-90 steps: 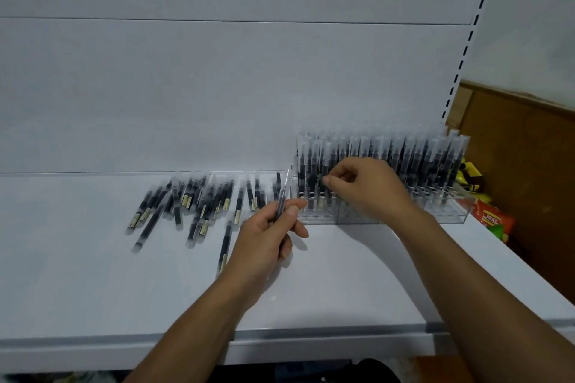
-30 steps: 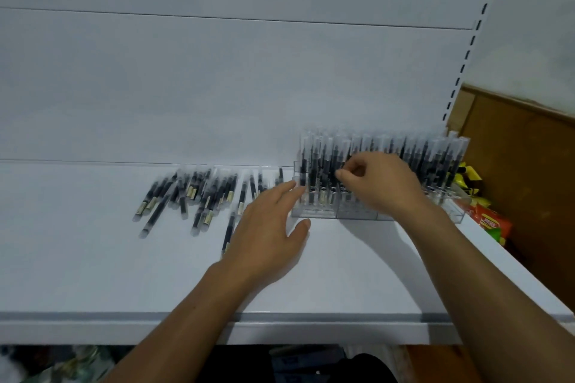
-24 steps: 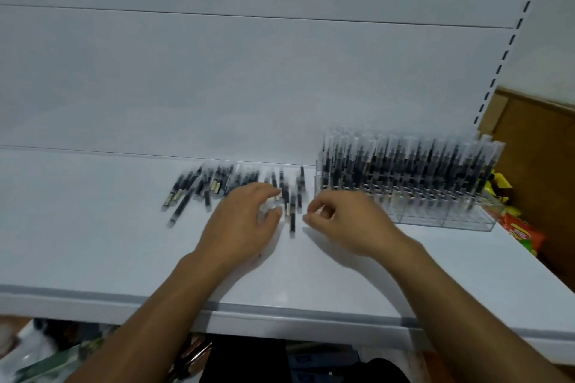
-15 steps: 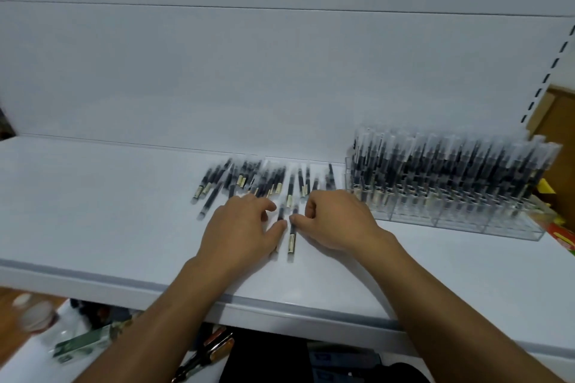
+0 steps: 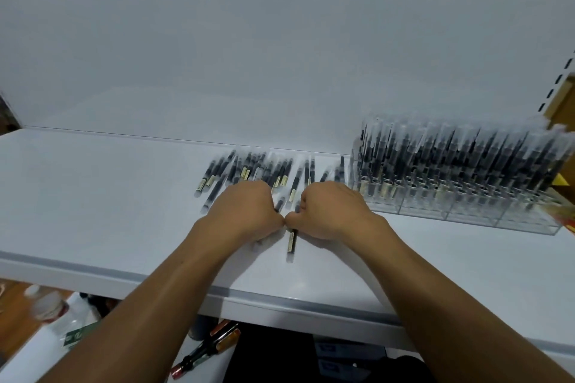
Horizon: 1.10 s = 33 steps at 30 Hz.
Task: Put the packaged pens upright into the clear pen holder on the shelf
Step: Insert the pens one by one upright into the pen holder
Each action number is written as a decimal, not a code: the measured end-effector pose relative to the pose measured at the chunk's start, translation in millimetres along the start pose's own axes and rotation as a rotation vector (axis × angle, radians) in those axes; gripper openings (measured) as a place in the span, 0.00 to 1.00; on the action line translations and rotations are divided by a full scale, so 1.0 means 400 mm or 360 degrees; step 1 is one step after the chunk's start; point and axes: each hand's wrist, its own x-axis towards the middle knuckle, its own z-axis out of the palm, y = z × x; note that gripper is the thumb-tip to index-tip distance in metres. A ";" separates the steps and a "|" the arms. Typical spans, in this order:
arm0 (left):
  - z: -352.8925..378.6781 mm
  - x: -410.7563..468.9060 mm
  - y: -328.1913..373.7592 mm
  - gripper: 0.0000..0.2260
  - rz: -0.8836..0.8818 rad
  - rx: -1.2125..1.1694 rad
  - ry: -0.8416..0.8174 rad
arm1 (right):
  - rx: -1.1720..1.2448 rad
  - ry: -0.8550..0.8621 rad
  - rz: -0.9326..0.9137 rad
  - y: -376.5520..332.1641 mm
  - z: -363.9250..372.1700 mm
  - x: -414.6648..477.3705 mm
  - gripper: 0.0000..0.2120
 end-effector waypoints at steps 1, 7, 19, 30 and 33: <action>-0.002 -0.003 -0.004 0.09 -0.0003 -0.0042 0.0007 | -0.0018 -0.0017 0.0001 -0.004 -0.005 0.000 0.19; -0.011 -0.019 -0.020 0.08 -0.0029 -0.0414 0.0058 | 0.0088 -0.0139 0.0016 -0.001 -0.015 -0.004 0.19; 0.022 -0.039 0.065 0.05 0.0208 -0.1513 0.0152 | 0.0996 0.0348 0.0145 0.140 -0.113 -0.094 0.06; 0.099 -0.056 0.212 0.06 0.0242 -0.2218 0.0125 | 0.1236 0.1113 0.0349 0.330 -0.205 -0.128 0.04; 0.105 -0.060 0.207 0.07 0.0316 -0.2232 0.0110 | 0.1170 0.1114 0.0374 0.348 -0.201 -0.111 0.04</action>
